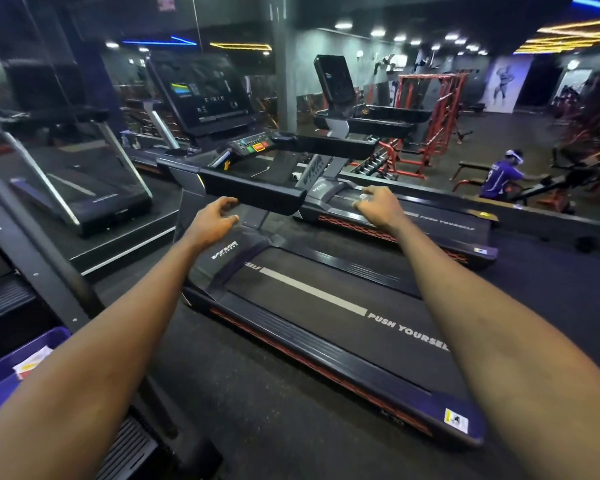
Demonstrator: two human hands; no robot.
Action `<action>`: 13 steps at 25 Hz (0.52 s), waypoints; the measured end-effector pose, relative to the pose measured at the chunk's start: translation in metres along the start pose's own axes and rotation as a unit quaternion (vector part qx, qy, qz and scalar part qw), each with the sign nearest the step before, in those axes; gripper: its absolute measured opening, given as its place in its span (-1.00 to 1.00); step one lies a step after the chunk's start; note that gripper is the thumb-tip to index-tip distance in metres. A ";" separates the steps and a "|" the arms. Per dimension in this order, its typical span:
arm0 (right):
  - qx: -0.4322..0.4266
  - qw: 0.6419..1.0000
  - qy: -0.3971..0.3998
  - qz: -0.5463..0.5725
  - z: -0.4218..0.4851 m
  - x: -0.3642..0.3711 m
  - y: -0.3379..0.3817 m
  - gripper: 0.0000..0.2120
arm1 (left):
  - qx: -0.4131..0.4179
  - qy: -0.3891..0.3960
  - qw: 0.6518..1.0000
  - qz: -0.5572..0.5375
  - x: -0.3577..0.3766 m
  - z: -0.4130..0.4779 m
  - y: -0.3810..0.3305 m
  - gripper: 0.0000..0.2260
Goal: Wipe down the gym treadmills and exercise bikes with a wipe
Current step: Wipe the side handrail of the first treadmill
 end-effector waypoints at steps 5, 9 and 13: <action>-0.010 1.000 0.020 0.006 0.095 0.008 -0.025 -0.66 | -0.025 -0.021 0.999 0.014 0.023 0.069 -0.012 -0.60; -0.023 0.999 0.035 0.017 0.161 0.020 -0.040 -0.64 | -0.044 -0.021 0.999 0.020 0.047 0.114 -0.013 -0.59; -0.052 0.996 0.078 0.006 0.233 0.044 -0.062 -0.57 | -0.065 -0.035 0.996 0.056 0.071 0.155 -0.011 -0.57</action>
Point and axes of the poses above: each hand's wrist, its own z-axis towards the middle knuckle, its own x-axis out of the palm, y = z × x, the point moved 7 cm from there along z, towards the middle knuckle
